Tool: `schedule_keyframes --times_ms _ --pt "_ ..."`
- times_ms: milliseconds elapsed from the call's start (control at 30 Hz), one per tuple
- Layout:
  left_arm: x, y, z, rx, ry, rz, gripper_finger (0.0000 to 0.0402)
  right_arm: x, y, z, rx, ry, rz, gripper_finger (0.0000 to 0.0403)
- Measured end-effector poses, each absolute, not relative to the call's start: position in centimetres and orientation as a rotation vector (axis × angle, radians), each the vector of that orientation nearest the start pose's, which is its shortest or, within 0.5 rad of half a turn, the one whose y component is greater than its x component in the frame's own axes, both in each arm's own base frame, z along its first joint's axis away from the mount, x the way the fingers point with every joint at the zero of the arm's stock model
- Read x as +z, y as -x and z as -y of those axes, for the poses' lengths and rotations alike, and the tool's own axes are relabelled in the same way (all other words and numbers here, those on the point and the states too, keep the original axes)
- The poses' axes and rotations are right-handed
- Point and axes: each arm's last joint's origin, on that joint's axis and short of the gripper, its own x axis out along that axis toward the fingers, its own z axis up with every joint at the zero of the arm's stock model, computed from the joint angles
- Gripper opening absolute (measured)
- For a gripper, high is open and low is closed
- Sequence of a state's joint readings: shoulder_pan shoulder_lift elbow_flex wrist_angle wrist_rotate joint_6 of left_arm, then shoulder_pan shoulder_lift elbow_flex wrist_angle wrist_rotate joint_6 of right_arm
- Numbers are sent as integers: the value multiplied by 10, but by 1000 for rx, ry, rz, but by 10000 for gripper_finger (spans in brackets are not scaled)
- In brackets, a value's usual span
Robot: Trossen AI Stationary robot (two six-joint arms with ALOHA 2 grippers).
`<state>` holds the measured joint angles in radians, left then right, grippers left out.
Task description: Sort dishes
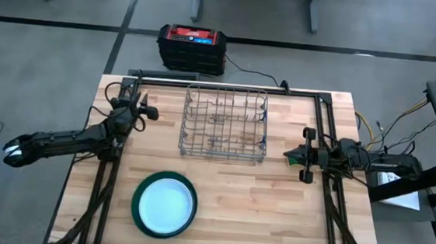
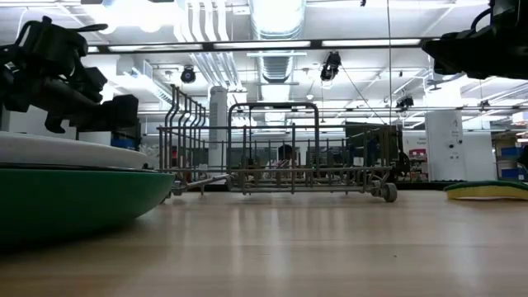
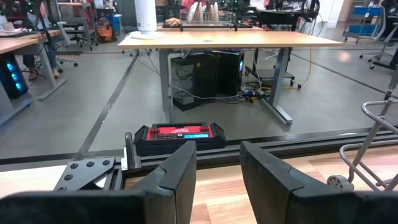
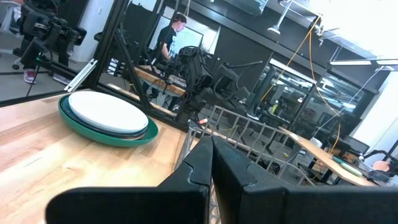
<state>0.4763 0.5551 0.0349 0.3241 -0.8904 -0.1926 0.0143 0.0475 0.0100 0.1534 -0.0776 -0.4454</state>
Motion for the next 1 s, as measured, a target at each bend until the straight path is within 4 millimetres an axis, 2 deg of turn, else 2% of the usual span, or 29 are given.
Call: schedule_keyframes --times_ms 267,333,400,433,533,600,800,1000 --pt "156 -98 -76 1377 119 -74 116 178 -99 -4 65 448 134 0" --pt "158 -99 -76 1367 213 24 116 178 -99 -4 64 448 134 0" --pt "165 -104 -75 1224 381 140 116 178 -99 -4 64 449 134 0" --pt "170 -108 -73 1092 391 132 116 178 -99 -4 64 449 134 0" --pt "188 -122 -62 675 317 127 116 178 -99 -4 64 448 134 0" --pt "203 -128 -54 527 262 179 116 178 -99 -4 64 449 134 0" --pt "243 -151 -31 286 10 187 116 178 -99 -4 64 455 134 0" --pt "264 -171 -26 268 -61 29 116 180 -99 -4 58 464 157 0"
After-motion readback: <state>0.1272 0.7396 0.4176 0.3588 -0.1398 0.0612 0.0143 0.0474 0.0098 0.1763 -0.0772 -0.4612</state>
